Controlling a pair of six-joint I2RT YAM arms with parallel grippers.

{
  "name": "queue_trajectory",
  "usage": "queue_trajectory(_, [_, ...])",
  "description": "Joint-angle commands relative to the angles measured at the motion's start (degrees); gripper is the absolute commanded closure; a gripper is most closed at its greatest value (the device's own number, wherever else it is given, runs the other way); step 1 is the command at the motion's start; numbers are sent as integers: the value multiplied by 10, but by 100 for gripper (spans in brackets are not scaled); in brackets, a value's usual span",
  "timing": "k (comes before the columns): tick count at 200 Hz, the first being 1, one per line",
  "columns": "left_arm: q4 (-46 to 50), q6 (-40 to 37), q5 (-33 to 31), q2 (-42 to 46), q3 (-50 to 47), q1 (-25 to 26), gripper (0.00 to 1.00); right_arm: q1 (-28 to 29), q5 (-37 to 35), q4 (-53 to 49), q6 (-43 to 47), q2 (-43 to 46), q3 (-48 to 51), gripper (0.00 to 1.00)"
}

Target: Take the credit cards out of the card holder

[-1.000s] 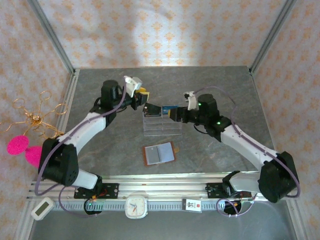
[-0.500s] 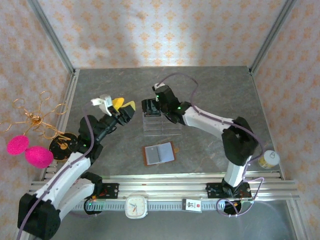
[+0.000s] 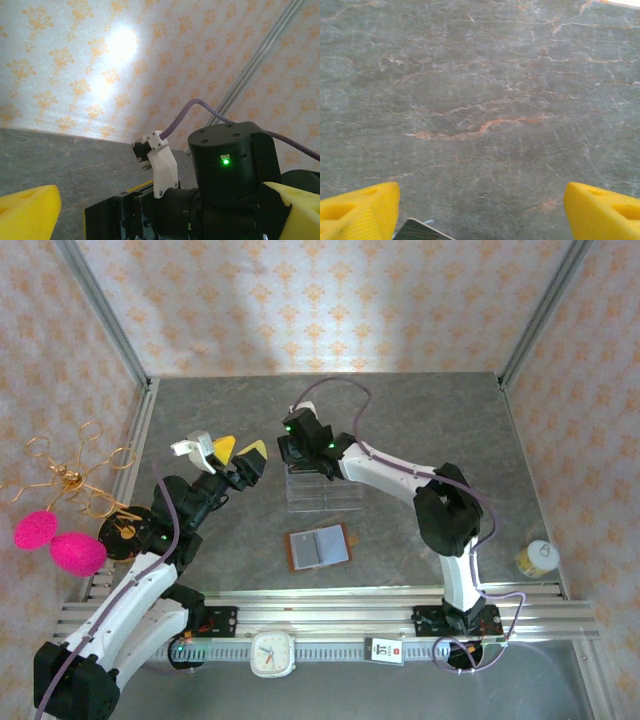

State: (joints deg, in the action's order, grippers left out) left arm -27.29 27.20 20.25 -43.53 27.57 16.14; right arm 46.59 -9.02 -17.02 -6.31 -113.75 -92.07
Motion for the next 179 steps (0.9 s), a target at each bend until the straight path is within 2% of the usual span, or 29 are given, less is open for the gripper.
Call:
queue_trajectory(1, [9, 9, -14, 2, 8, 2, 1, 5, -45, -31, 8, 4, -3, 16])
queue_trajectory(79, [38, 13, -13, -2, 25, 1, 1, 15, -39, -22, 6, 40, 34, 16])
queue_trajectory(131, [19, 33, 8, -8, 19, 1, 1, 23, -7, 34, -19, 137, 82, 15])
queue_trajectory(151, [13, 44, 22, -9, 13, 1, 1, 23, 30, 32, -38, 184, 127, 17])
queue_trajectory(179, [-19, 84, 34, -2, -16, 1, 1, 23, 132, 22, -67, 241, 227, 26])
